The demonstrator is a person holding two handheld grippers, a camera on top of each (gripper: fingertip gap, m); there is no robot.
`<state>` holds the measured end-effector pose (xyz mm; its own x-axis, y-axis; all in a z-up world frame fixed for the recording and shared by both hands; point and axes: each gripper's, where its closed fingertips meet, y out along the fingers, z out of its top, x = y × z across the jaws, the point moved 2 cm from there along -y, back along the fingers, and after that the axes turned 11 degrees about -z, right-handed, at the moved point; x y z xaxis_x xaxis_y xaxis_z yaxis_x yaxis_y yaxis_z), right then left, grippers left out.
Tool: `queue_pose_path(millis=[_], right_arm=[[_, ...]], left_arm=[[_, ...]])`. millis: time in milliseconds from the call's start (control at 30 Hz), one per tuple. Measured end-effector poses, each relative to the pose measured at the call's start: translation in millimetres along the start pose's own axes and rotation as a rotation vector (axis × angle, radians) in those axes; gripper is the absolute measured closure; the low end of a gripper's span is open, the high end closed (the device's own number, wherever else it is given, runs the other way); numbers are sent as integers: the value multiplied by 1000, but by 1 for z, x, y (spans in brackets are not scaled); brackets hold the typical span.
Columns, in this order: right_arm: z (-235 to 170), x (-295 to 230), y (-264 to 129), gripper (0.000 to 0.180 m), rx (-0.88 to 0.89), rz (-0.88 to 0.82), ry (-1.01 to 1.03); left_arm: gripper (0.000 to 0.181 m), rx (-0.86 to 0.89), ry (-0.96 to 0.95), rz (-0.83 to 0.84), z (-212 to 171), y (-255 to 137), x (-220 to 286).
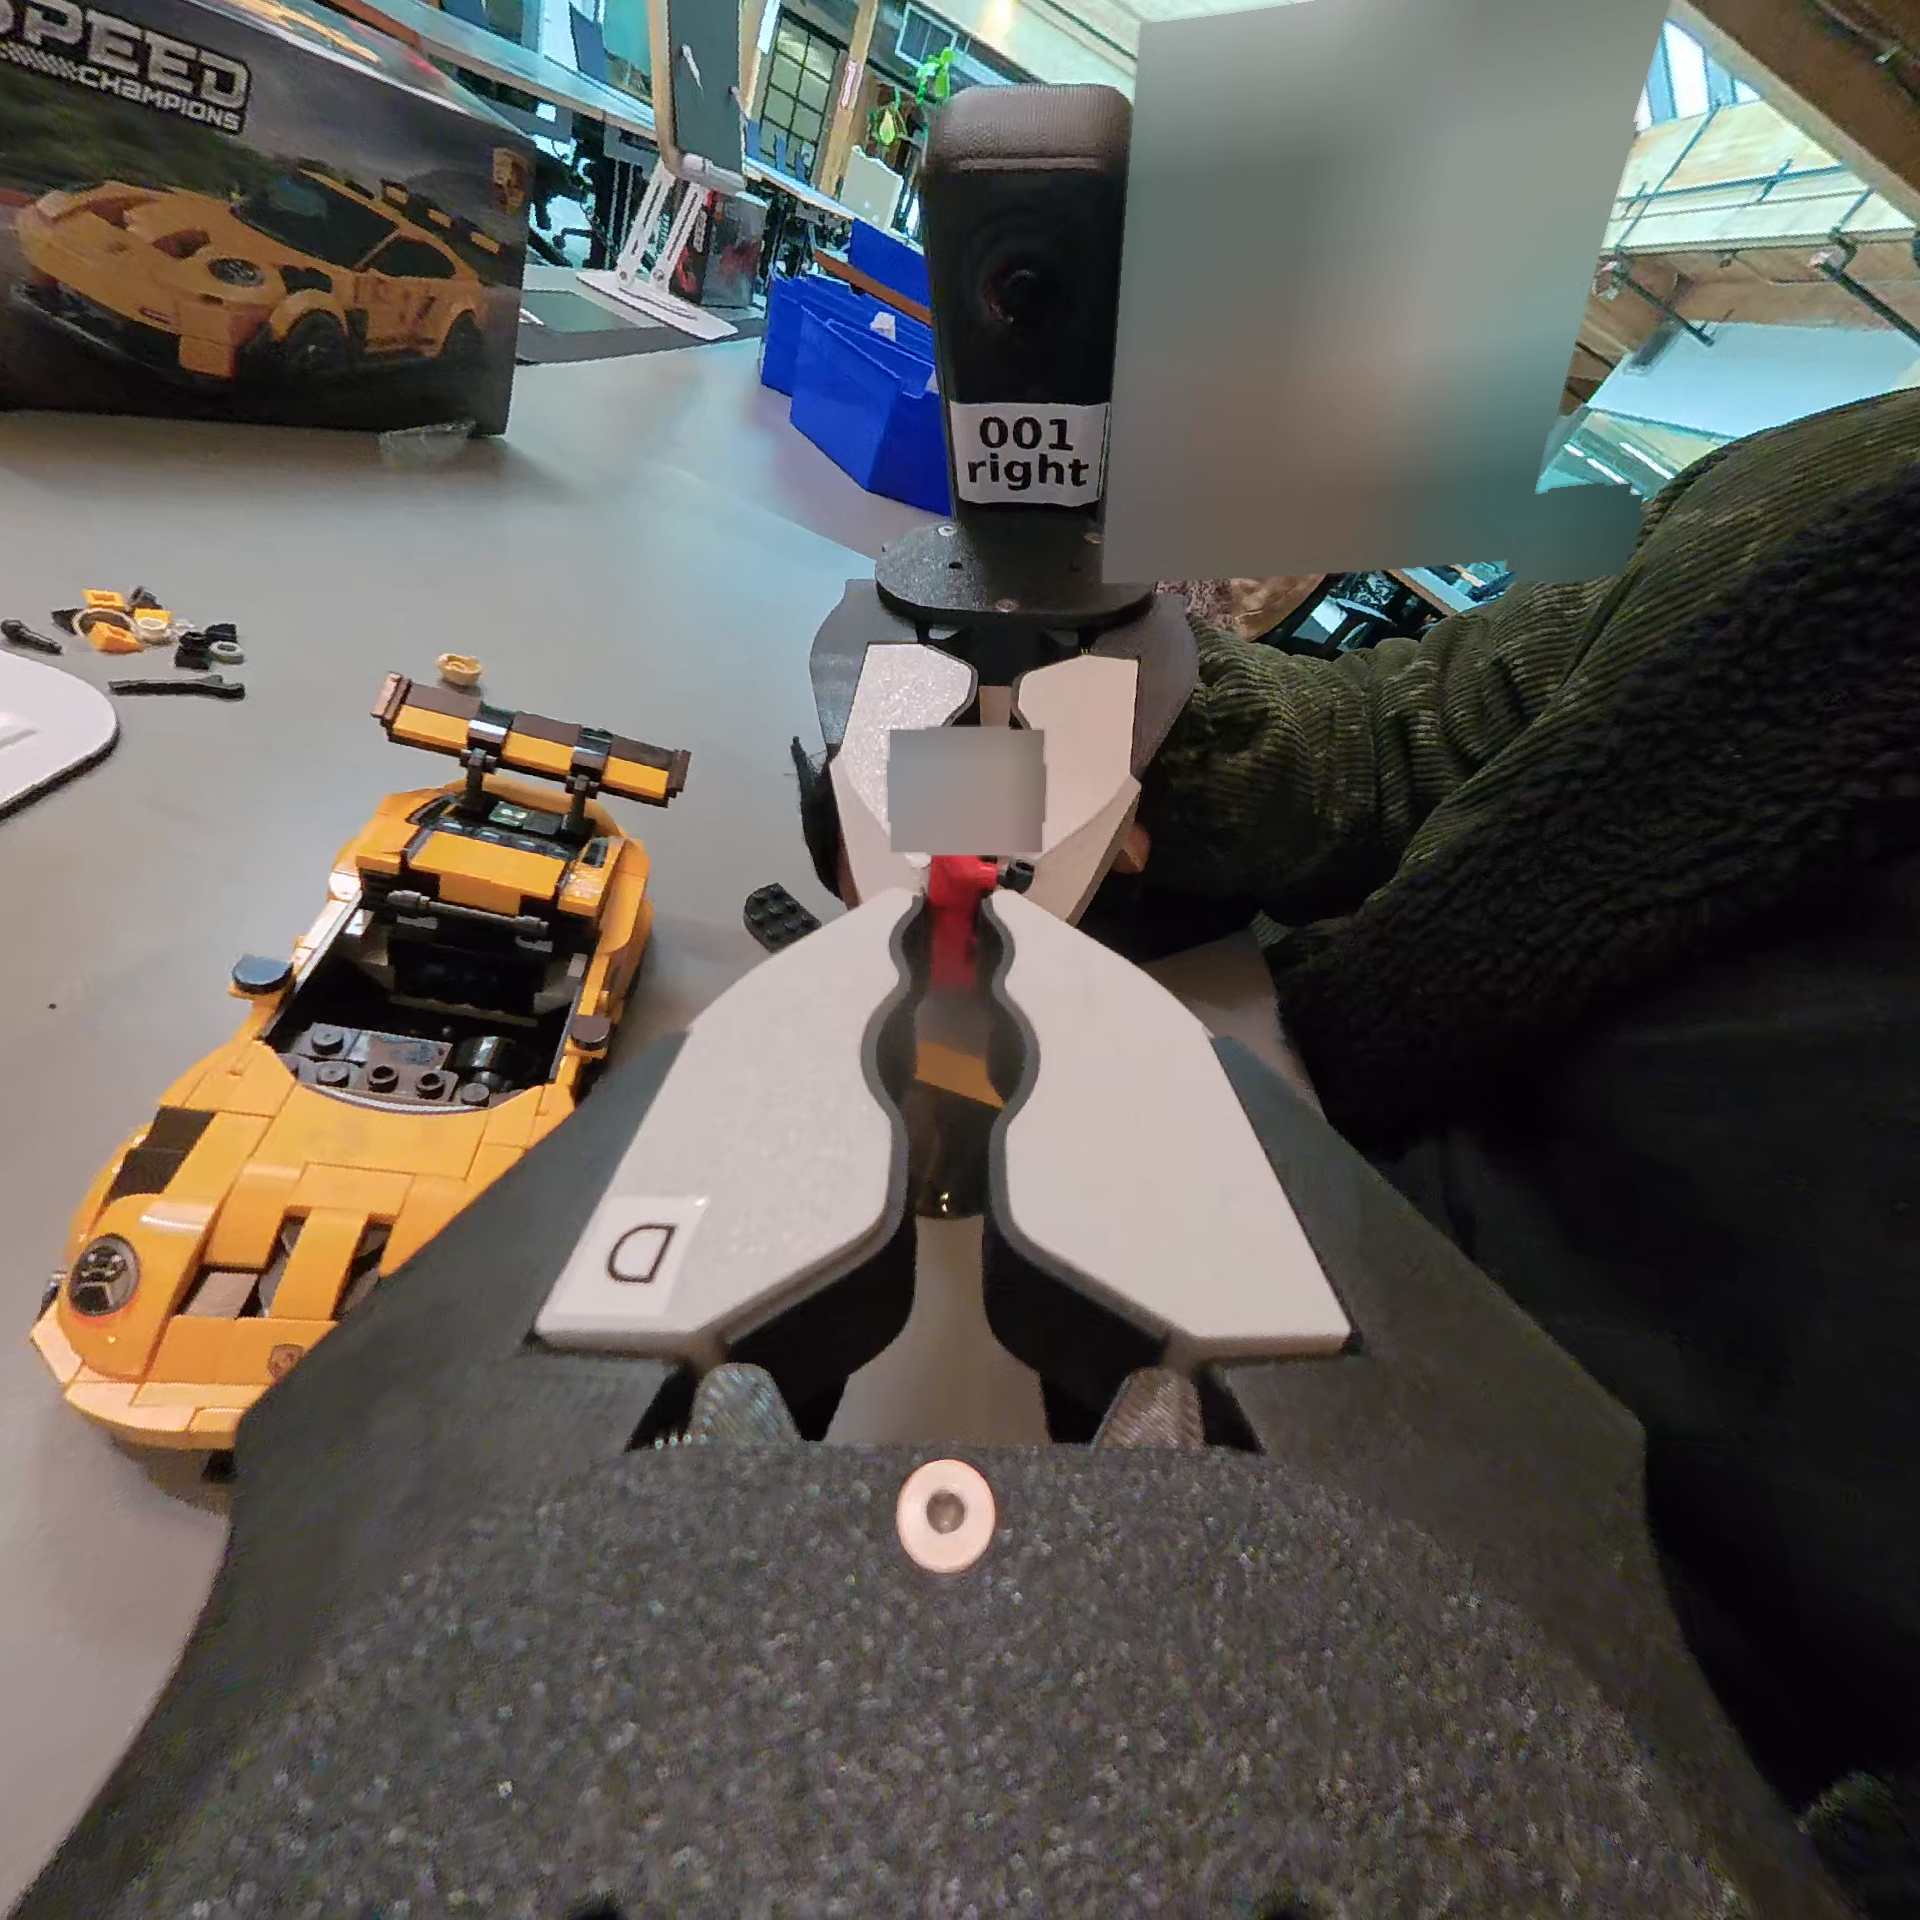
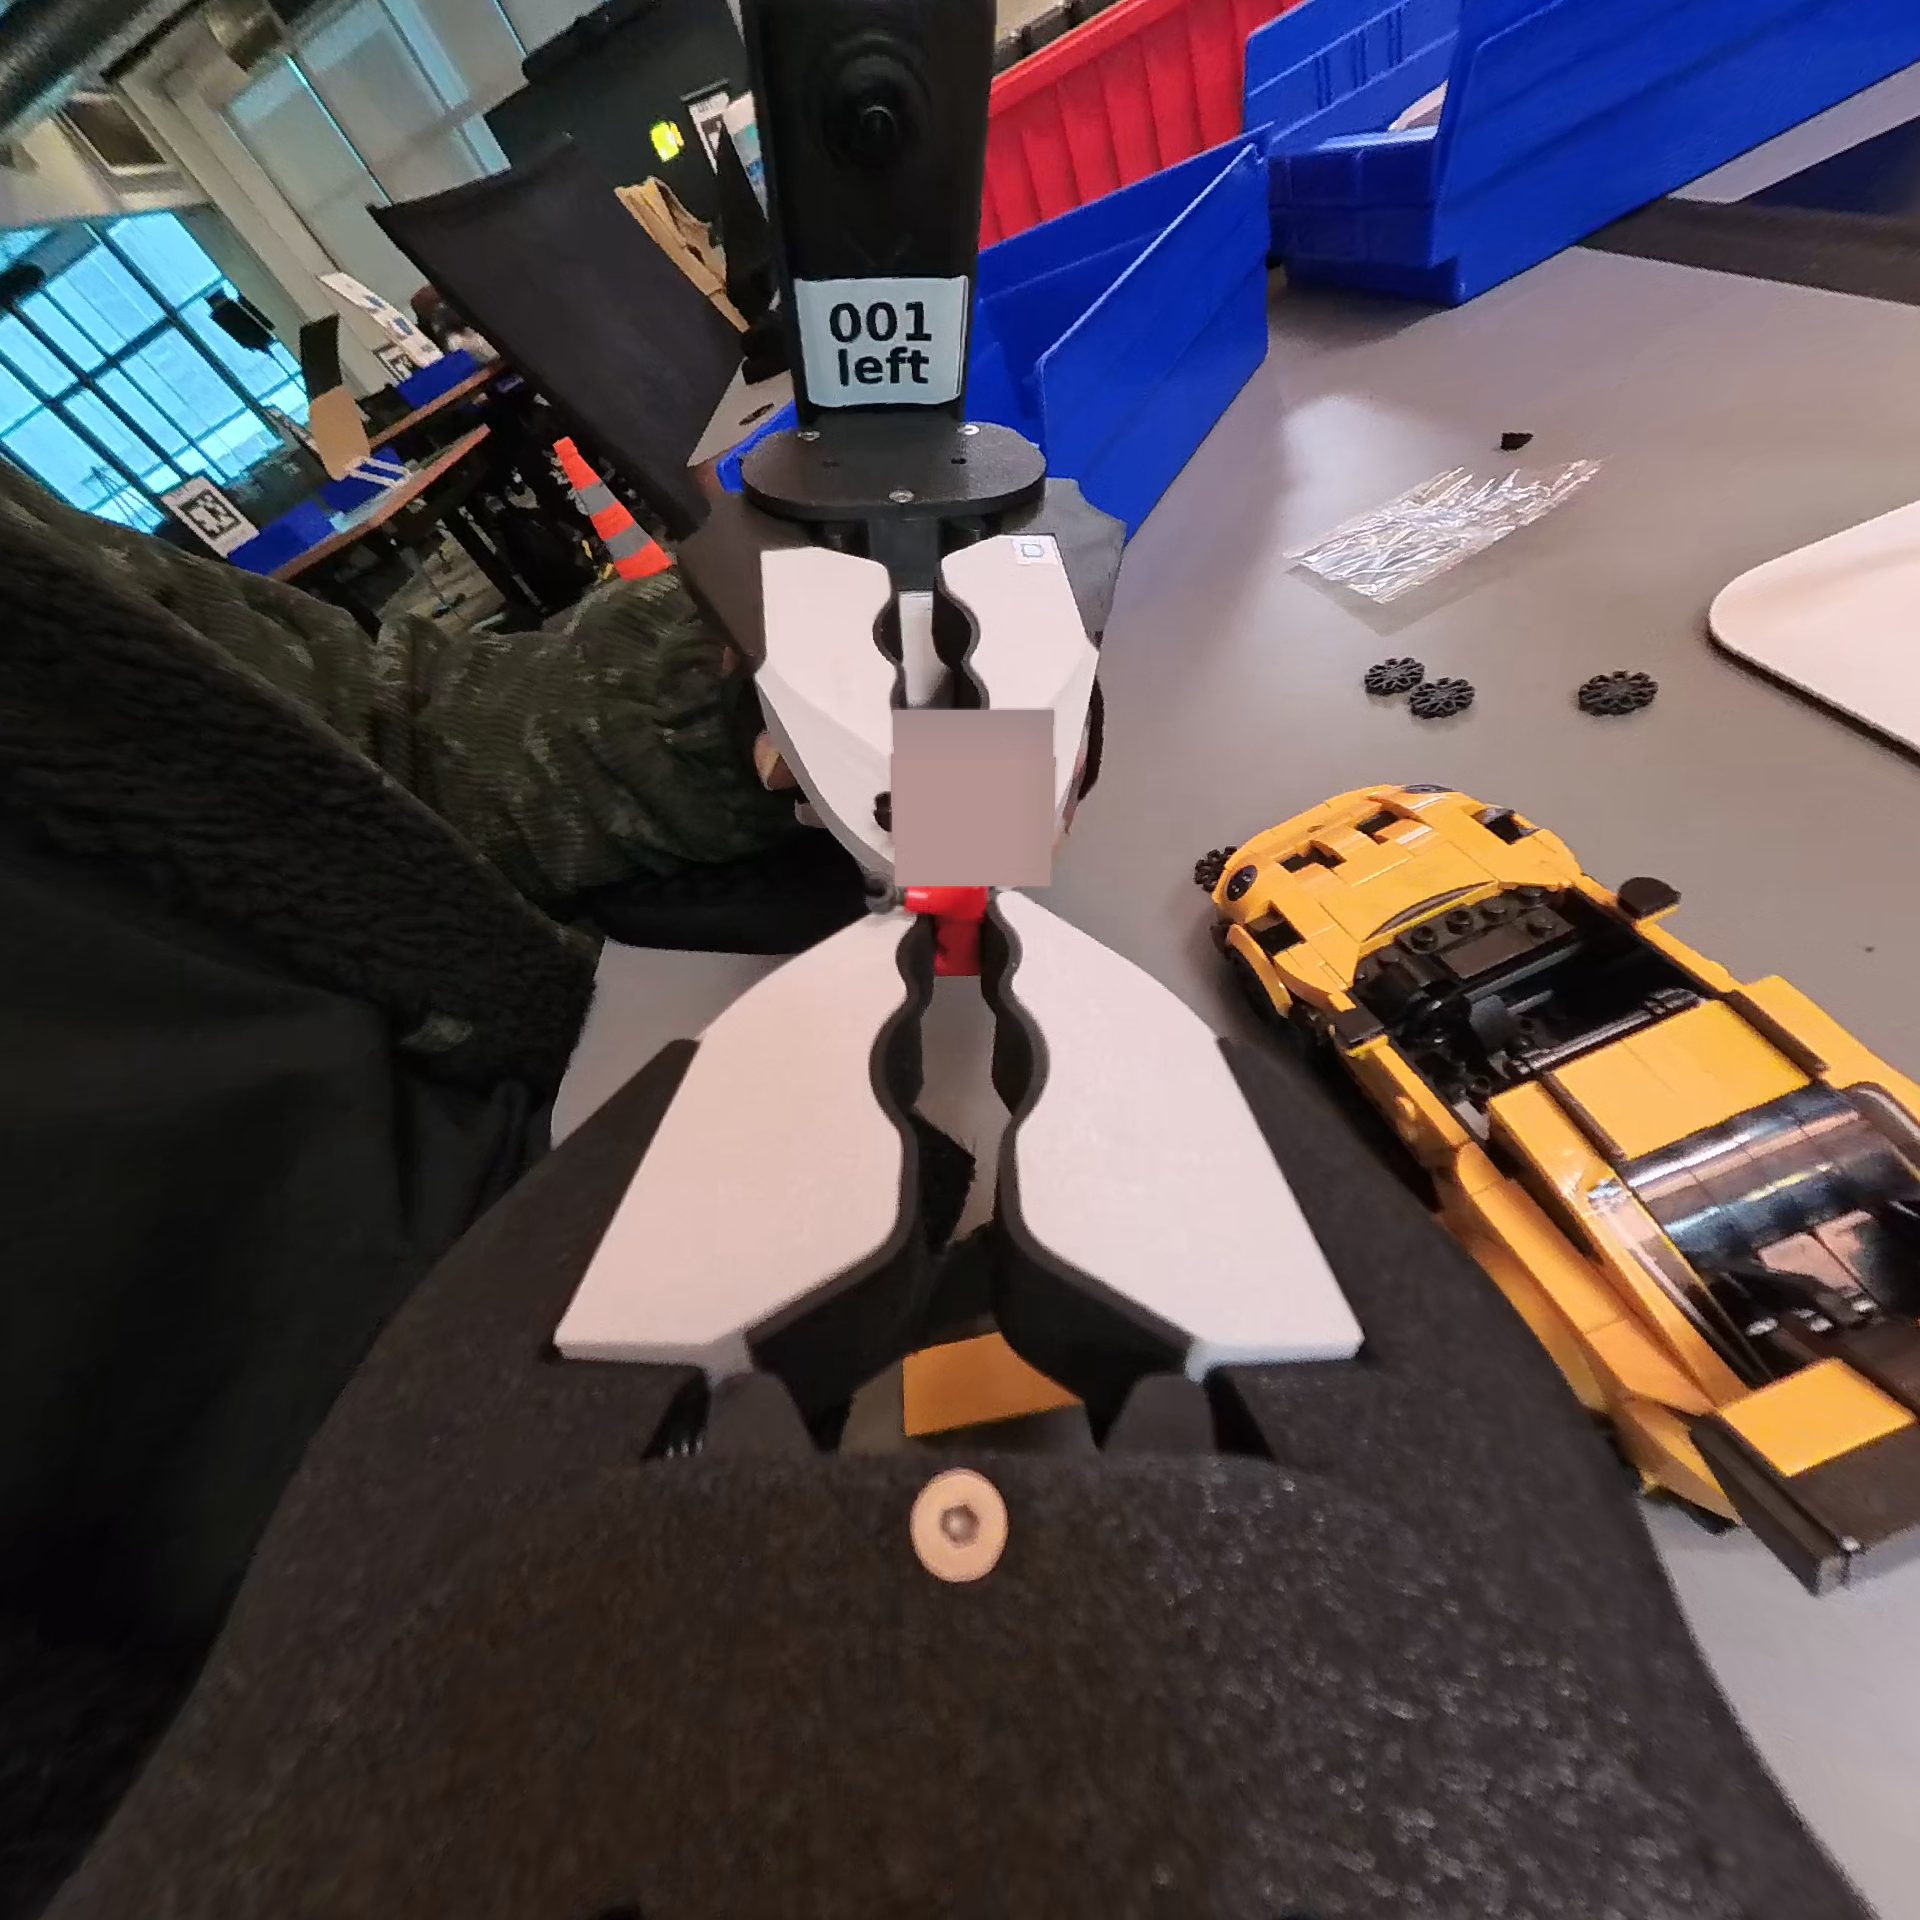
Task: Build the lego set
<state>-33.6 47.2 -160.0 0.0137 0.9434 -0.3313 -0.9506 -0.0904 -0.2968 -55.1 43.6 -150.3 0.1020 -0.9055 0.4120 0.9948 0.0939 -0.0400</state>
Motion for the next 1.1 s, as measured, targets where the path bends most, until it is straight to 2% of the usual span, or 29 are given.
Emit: queue_pose_path(millis=[233, 367, 567, 800, 1100], right_arm=[[2, -6, -1, 170, 1, 28, -12], [6, -9, -12, 156, -4, 83, -41], [28, -3, -39, 160, 128, 142, -48], [5, -23, -37, 160, 58, 278, -242], [-14, -45, -43, 164, -13, 410, -343]], left_arm=[[173, 13, -40, -56, 1, 0, 5], [173, 48, -90, -81, 5, -5, 4], [173, 43, -243, -221, -2, 1, 13], [173, -37, -295, -371, -14, 15, 34], [173, -206, -320, -478, -37, 26, 55]])
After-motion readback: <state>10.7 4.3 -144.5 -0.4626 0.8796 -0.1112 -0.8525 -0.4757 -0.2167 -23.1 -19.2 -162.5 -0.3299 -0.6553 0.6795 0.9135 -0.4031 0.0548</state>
